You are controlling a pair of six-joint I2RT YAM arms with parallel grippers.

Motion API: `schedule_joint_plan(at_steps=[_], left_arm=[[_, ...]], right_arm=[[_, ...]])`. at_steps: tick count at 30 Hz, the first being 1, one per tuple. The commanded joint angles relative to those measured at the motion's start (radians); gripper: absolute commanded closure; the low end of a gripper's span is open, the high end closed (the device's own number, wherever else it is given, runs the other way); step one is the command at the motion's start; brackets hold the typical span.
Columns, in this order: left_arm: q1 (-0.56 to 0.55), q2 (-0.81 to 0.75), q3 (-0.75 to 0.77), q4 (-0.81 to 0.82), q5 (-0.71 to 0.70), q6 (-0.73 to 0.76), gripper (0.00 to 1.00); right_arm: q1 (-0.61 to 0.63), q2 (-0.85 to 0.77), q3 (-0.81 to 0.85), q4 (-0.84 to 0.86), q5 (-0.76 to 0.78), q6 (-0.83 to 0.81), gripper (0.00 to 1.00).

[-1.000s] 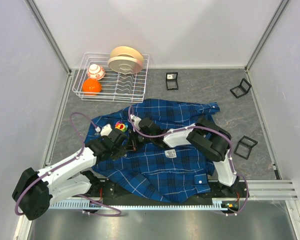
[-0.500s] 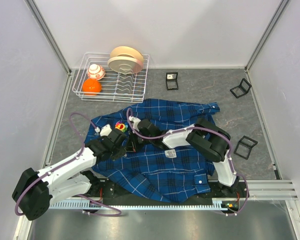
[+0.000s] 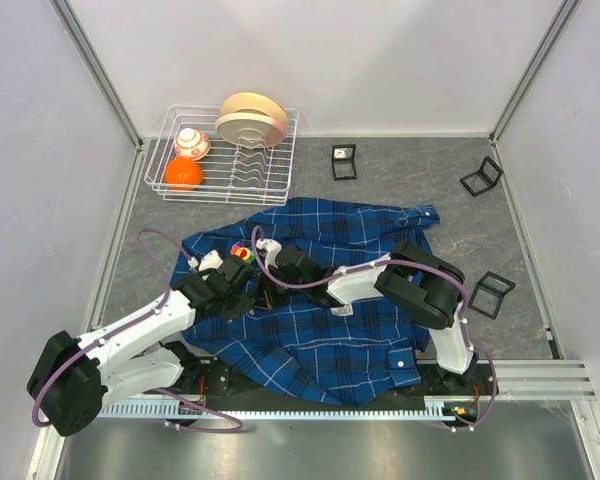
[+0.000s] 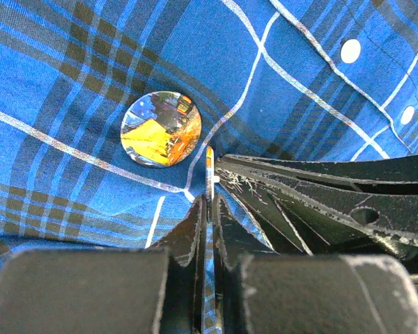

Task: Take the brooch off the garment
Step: Open the brooch with the flattened clothing.

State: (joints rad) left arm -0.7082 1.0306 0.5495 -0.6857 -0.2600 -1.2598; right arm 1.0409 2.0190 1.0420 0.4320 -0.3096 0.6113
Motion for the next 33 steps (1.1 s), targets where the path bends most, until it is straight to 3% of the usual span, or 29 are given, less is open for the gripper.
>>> schedule_joint_plan(at_steps=[1, 14, 23, 33], left_arm=[[0.01, -0.003, -0.011, 0.087, -0.013, -0.073, 0.98], [0.01, 0.014, -0.052, 0.127, 0.024, -0.082, 0.98], [0.013, 0.014, -0.076, 0.15, 0.013, -0.055, 0.98], [0.018, -0.004, -0.045, 0.143, -0.03, -0.003, 0.98]], right_arm=[[0.059, -0.048, -0.036, 0.12, -0.071, -0.031, 1.0], [0.087, -0.04, -0.08, 0.286, -0.137, -0.111, 1.0], [0.102, -0.009, -0.111, 0.367, -0.249, -0.051, 1.0], [0.097, -0.02, -0.106, 0.196, -0.122, -0.053, 0.99]])
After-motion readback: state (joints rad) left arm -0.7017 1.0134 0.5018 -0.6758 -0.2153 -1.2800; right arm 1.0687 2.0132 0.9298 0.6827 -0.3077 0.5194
